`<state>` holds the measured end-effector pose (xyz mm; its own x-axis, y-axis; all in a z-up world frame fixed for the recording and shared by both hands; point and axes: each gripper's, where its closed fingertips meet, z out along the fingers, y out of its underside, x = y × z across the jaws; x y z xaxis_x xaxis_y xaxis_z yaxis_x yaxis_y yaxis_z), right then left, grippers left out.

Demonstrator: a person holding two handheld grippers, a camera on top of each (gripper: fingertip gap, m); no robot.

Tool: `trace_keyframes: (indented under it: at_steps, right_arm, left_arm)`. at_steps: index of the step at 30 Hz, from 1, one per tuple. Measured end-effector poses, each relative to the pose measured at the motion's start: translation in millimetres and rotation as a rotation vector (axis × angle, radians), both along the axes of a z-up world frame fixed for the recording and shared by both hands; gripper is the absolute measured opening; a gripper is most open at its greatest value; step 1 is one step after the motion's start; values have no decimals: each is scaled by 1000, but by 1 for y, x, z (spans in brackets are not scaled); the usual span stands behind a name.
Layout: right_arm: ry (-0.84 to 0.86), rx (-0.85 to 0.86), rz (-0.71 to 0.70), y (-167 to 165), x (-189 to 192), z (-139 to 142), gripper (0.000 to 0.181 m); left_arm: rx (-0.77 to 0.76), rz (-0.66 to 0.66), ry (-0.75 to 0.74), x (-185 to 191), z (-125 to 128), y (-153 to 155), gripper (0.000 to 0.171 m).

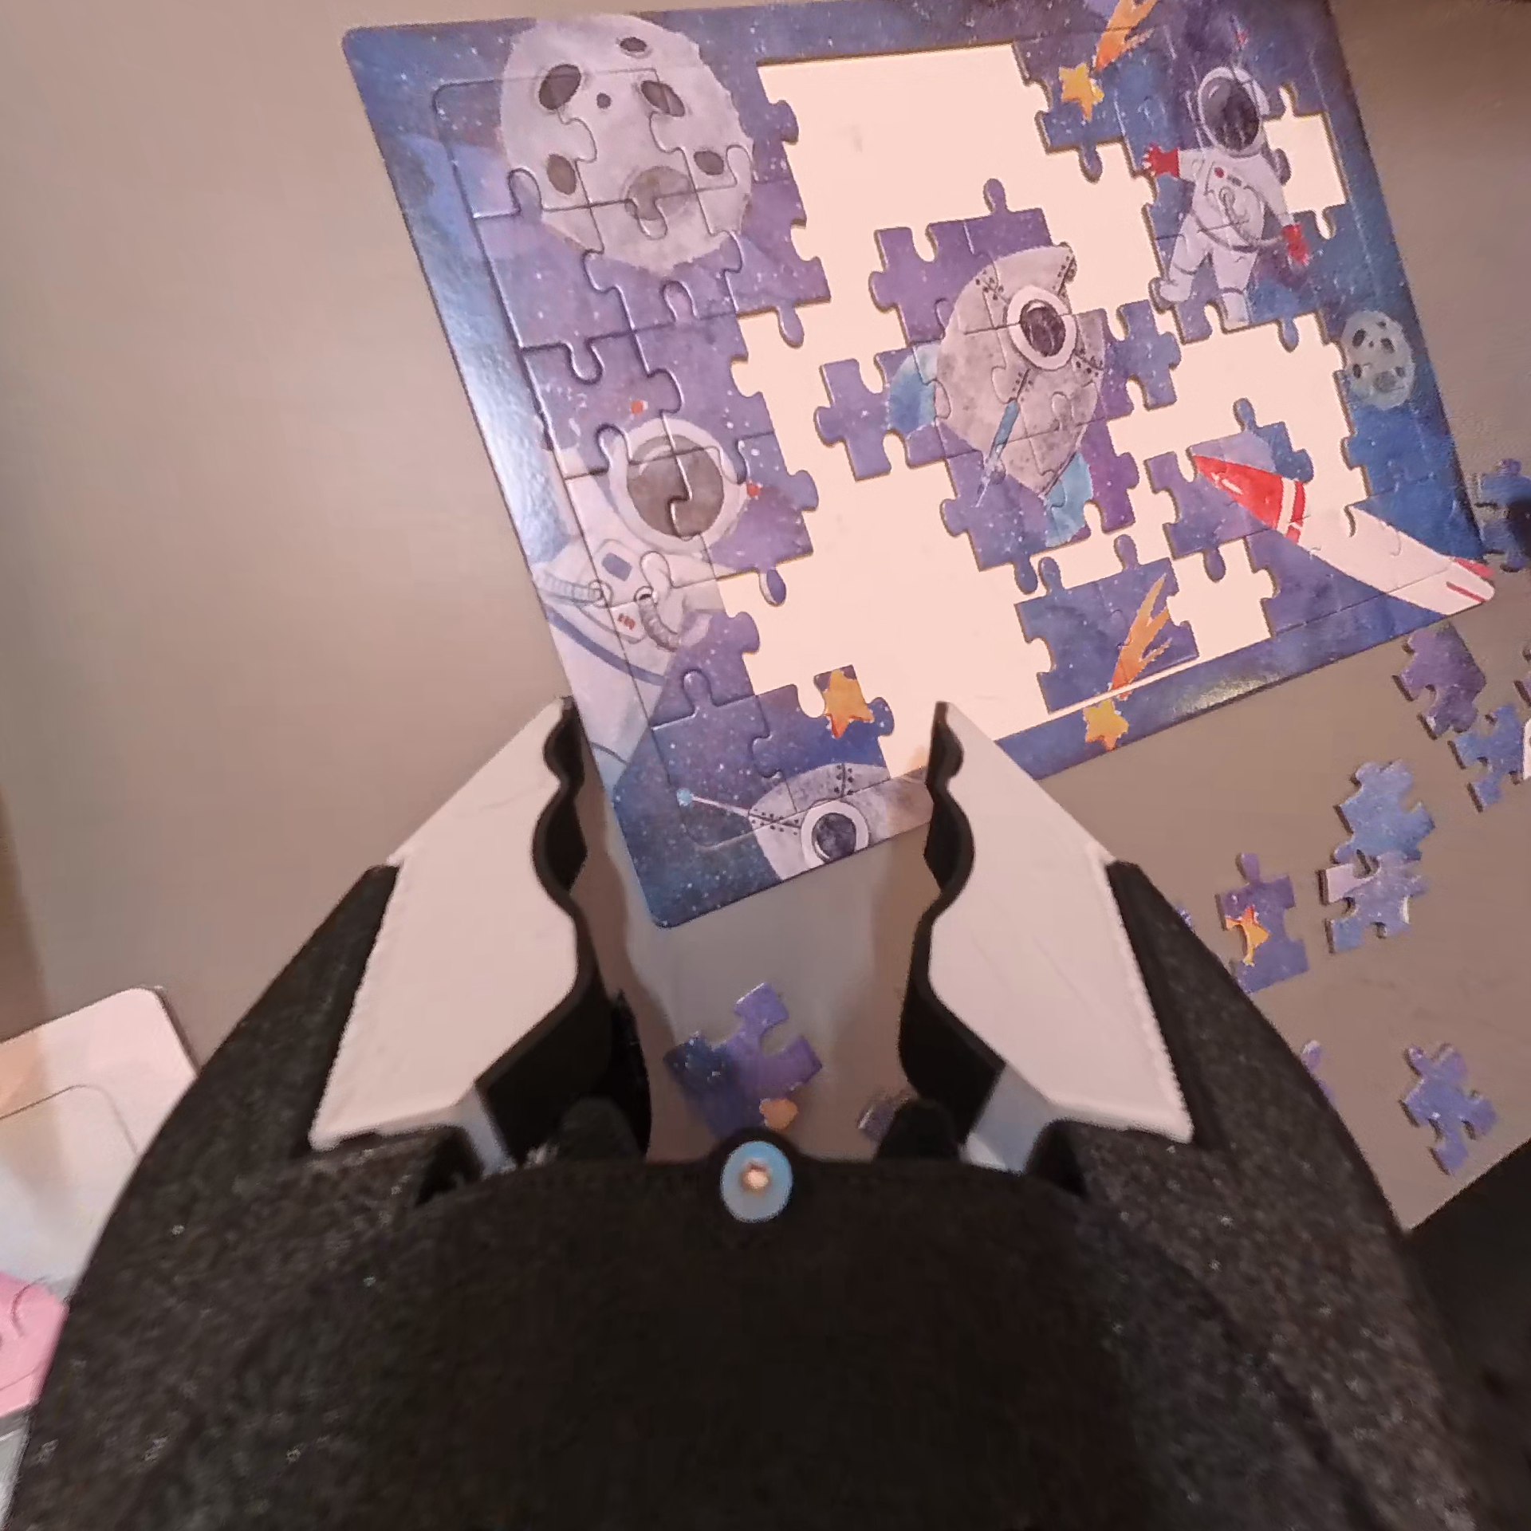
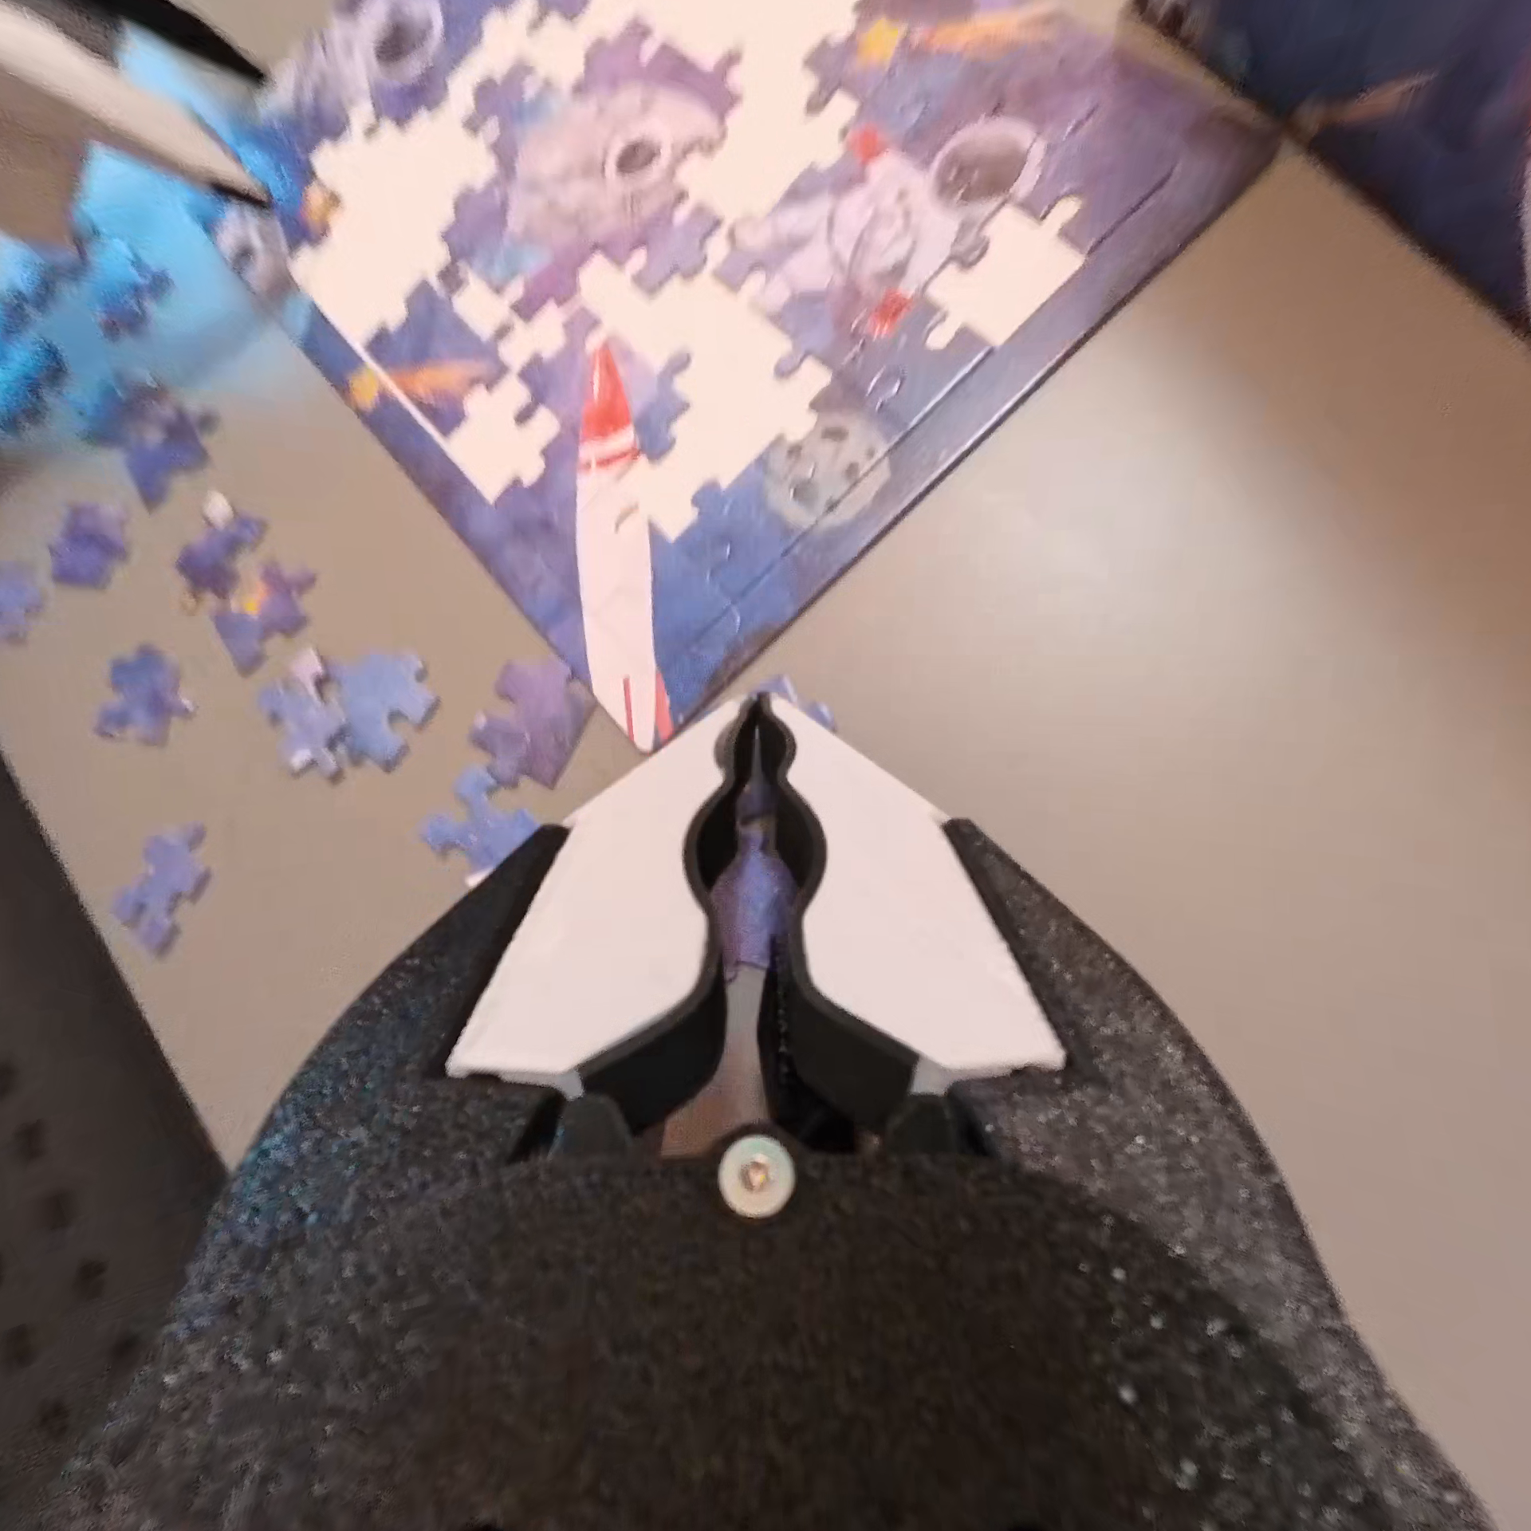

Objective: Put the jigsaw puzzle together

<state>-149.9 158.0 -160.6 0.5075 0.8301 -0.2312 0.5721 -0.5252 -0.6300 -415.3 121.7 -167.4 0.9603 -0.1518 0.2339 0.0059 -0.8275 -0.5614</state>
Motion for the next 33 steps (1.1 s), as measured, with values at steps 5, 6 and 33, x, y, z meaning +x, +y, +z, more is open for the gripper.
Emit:
trace_keyframes:
  at_steps: [5,6,33]
  right_arm:
    - [-86,31,-16,-23,16,-11,0]
    - [-100,16,-21,-30,24,-11,0]
    - [-46,13,101,-95,-44,-12,0]
  left_arm:
    - [-7,-20,16,1,0,-1,86]
    - [-7,-30,31,2,-1,-2,88]
    - [100,-90,-57,-8,16,-54,24]
